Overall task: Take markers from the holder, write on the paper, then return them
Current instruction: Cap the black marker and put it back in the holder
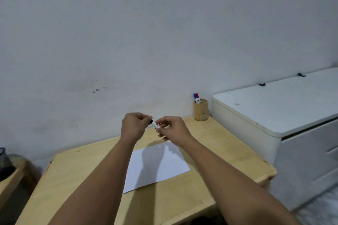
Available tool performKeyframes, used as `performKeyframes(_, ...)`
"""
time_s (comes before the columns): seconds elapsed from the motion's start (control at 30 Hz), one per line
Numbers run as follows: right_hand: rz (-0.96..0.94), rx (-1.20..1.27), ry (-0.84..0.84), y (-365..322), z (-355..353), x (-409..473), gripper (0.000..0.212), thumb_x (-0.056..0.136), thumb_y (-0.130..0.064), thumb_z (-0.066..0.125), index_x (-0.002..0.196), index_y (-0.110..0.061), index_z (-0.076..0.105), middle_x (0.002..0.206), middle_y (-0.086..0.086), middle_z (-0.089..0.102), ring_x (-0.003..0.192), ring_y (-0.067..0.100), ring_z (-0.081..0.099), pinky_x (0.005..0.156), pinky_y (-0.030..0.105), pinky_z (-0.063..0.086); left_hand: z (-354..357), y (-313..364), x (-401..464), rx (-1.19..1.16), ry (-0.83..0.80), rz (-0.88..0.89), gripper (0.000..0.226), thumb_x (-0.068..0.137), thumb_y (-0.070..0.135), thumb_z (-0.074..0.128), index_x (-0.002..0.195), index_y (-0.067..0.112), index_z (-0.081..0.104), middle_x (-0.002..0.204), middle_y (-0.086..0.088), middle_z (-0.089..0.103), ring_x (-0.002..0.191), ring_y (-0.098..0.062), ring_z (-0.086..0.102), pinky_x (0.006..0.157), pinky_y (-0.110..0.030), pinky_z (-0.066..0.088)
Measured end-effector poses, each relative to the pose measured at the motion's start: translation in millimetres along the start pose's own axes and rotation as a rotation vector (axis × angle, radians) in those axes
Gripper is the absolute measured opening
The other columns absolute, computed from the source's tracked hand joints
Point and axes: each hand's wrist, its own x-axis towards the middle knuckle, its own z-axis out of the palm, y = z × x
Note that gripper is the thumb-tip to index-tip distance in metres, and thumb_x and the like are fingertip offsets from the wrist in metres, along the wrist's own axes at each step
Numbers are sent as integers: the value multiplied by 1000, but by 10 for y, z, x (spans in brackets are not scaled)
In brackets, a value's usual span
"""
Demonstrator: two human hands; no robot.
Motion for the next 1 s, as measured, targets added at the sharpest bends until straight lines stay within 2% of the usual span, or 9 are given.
performKeyframes(0.13,52,-24,30,364,-231,-6,20,93,-6,77,106,-22,77,95,4,74,65,10,74,69,34,63,397,-92,93,2,-145,-27,30,98,36,64,79,20,82,82,-6,79,84,-37,73,83,-52,61)
performKeyframes(0.23,55,-148,87,462,-597,260,32,96,-10,71,124,-24,74,93,-2,72,73,14,74,74,44,63,791,0,292,-34,-224,2,36,103,41,54,123,18,73,98,0,79,84,-24,71,91,-50,58)
performKeyframes(0.3,42,-202,186,425,-913,526,29,99,-14,70,127,-20,74,98,0,72,88,21,73,81,40,60,1061,87,487,-46,-207,17,47,101,44,57,142,22,59,106,0,76,94,-22,69,97,-48,57)
performKeyframes(0.4,23,-181,436,364,-1419,934,13,98,-19,73,109,-24,77,98,-4,77,96,19,76,89,35,60,1476,166,789,27,-216,57,53,96,43,66,145,25,55,120,-1,71,101,-21,66,90,-38,53)
performKeyframes(0.5,-22,-135,588,373,-1818,1308,8,97,-15,74,101,-21,73,92,-8,78,90,9,76,86,29,61,1928,156,1040,97,-236,99,70,90,44,74,152,24,48,137,-5,64,116,-22,64,96,-39,53)
performKeyframes(0.63,-68,-146,615,469,-2077,1716,13,95,-14,78,101,-20,67,87,-5,76,78,8,73,75,23,54,2500,34,1307,120,-223,97,96,81,52,81,160,25,33,156,-6,50,136,-27,55,107,-47,51)
performKeyframes(0.7,-42,-170,588,566,-2101,1856,16,94,-16,80,101,-19,66,92,-1,78,81,12,75,76,26,58,2724,-24,1383,108,-229,98,103,77,60,82,159,25,31,159,-4,48,138,-27,54,105,-43,52)
performKeyframes(0.8,-12,-168,563,734,-2062,1988,19,92,-19,82,98,-23,65,91,-5,78,86,16,78,85,38,65,2973,-85,1405,43,-218,95,92,77,58,82,152,27,39,149,3,58,128,-22,61,92,-34,53)
performKeyframes(1.0,-78,-201,514,841,-1886,2092,31,93,-18,77,110,-39,61,90,-11,74,79,11,76,78,46,67,3121,-156,1344,37,-150,92,70,83,50,79,144,36,48,132,11,69,116,-15,67,89,-43,60)
